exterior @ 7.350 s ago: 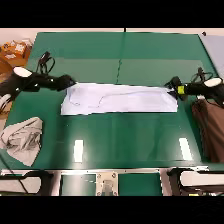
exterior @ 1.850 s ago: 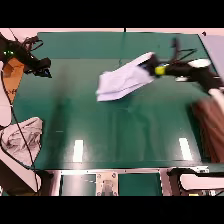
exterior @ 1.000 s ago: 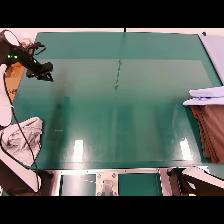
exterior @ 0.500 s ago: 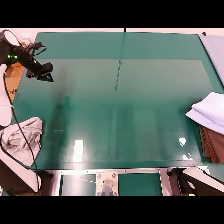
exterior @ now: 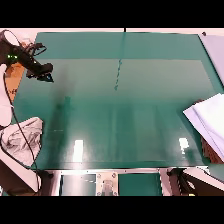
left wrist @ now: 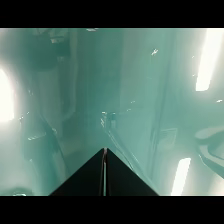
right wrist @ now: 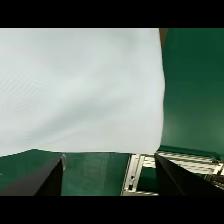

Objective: Fold the shirts.

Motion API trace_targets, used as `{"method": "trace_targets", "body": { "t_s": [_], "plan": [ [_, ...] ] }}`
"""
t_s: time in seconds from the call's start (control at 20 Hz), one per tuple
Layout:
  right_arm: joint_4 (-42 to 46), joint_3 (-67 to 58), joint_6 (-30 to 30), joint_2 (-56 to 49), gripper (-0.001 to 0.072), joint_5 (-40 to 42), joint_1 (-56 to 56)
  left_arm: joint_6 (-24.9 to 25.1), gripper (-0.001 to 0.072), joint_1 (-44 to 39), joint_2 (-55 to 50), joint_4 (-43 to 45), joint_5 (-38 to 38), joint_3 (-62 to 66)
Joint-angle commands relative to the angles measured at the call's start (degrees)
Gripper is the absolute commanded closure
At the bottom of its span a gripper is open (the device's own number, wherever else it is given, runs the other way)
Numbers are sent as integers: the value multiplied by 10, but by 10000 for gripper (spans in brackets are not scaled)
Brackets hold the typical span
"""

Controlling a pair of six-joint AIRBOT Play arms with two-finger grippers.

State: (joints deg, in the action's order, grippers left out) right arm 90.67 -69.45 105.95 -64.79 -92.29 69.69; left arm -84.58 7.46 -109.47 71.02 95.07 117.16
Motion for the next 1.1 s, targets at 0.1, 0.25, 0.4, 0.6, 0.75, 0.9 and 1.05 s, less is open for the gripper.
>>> {"method": "trace_targets", "body": {
  "t_s": [0.1, 0.25, 0.4, 0.6, 0.75, 0.9, 1.05],
  "plan": [
    [-133, -59, 8, -1, 694, 33, -100, 6, 687, 0, 35, -41, 10, 2],
    [-146, -53, 3, 1, 695, 81, -235, 6, 687, 0, 86, -40, 17, -5],
    [-146, -11, -3, 28, 696, 138, -384, 7, 687, 0, 177, -40, -2, -100],
    [-147, 90, -9, 89, 696, 179, -580, 30, 687, 0, 337, -39, -63, -335],
    [-147, 173, 17, 121, 696, 217, -720, 34, 688, 0, 445, -40, -126, -504],
    [-147, 218, 51, 126, 696, 271, -825, 40, 687, 0, 501, -52, -157, -603],
    [-150, 221, 50, 126, 696, 289, -871, 47, 687, 0, 507, -54, -143, -621]
  ]
}}
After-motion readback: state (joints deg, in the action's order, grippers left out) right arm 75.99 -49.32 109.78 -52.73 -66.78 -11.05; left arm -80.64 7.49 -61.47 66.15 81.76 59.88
